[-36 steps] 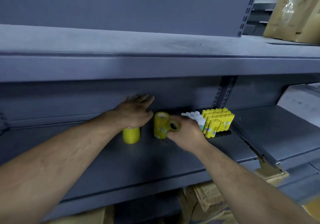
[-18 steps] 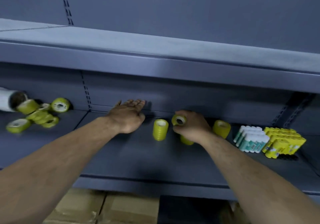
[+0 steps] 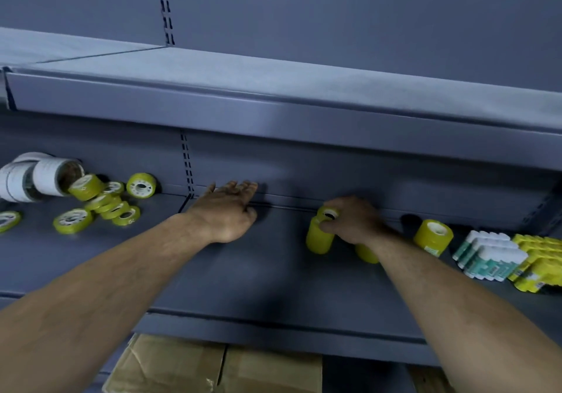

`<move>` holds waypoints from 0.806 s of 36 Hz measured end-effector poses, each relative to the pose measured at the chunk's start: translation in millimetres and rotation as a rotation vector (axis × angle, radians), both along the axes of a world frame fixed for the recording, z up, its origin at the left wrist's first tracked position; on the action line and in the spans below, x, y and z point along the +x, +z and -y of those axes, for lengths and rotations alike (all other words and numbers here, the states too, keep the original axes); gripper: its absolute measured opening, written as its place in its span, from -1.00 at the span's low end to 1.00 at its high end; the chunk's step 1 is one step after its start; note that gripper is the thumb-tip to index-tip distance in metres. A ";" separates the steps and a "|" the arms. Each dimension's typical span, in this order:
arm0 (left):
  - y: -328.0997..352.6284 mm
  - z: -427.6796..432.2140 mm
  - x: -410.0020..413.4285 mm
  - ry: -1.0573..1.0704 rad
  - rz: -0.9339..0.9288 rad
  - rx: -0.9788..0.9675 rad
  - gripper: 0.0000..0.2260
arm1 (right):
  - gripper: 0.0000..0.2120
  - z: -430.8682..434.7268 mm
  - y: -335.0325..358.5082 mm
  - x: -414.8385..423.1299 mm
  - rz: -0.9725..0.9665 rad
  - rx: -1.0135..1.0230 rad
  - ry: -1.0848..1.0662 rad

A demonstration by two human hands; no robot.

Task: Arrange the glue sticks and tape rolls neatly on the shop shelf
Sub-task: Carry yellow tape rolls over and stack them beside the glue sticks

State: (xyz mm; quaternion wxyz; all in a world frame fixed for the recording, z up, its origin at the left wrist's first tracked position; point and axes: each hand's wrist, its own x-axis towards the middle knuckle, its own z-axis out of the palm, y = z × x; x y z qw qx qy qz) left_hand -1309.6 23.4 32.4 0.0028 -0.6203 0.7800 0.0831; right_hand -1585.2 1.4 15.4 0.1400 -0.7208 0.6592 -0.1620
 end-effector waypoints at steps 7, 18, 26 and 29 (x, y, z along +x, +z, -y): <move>2.6 -0.8 -0.2 0.029 0.017 -0.003 -0.43 | -0.37 15.7 -9.6 4.5 -0.046 0.083 0.056; -4.8 -2.6 -3.0 0.049 0.001 0.025 -0.40 | -0.43 30.6 -11.2 2.2 -0.078 0.128 0.129; -6.8 -5.5 -2.7 0.062 0.007 0.020 -0.36 | -0.35 33.6 -10.3 6.5 -0.162 0.099 0.206; -6.2 -7.7 -1.9 0.067 -0.003 0.031 -0.36 | -0.43 33.9 -9.8 6.8 -0.168 0.107 0.202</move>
